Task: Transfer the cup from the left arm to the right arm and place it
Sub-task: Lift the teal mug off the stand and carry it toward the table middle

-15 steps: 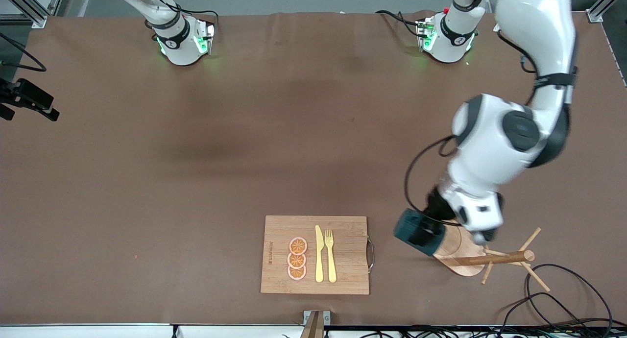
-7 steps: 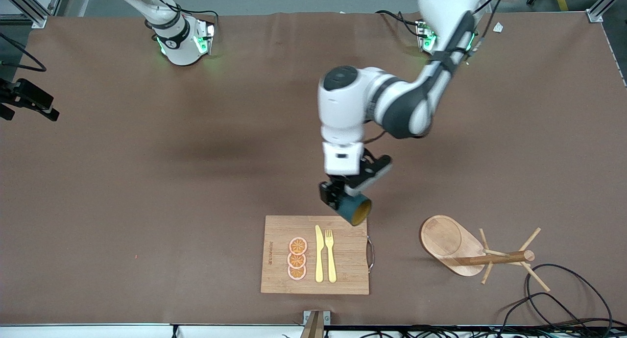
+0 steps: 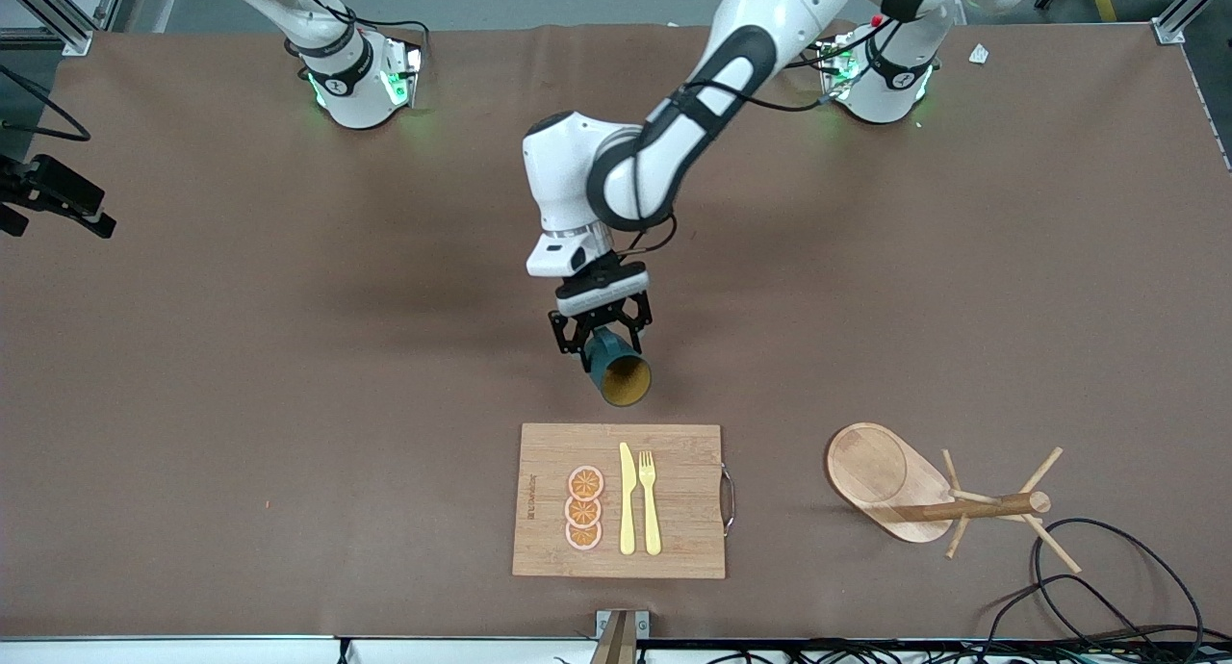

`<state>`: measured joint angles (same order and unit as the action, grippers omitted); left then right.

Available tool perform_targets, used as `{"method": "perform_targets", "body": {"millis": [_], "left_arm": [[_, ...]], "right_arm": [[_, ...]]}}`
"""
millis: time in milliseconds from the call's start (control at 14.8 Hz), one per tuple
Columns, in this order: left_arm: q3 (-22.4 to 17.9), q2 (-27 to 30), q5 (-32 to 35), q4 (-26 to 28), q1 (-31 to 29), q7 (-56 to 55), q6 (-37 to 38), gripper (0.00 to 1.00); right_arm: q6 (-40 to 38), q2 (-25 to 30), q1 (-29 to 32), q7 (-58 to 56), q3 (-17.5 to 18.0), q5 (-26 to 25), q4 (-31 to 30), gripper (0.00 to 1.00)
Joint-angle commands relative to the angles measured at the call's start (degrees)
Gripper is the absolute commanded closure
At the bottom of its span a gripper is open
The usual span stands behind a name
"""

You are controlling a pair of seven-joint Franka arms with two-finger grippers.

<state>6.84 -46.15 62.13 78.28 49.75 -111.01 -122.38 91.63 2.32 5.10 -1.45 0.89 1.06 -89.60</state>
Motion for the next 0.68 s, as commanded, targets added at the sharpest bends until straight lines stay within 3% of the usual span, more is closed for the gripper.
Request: {"method": "perform_targets", "body": {"millis": [0, 542, 610], "left_arm": [[-1.0, -3.7, 8.1, -0.8, 4.9, -6.3, 5.5, 0.23], [-1.0, -13.2, 21.8, -0.8, 11.0, -22.0, 11.7, 0.23], [-1.0, -13.7, 23.0, -0.8, 11.1, -22.0, 11.7, 0.18]], "right_arm": [[0.0, -0.2, 1.1, -0.7, 0.2, 0.0, -0.4, 0.0], [-0.1, -1.4, 1.8, -1.0, 0.2, 0.2, -0.4, 0.0], [-0.1, -1.4, 1.8, -1.0, 0.2, 0.2, -0.4, 0.0]]}}
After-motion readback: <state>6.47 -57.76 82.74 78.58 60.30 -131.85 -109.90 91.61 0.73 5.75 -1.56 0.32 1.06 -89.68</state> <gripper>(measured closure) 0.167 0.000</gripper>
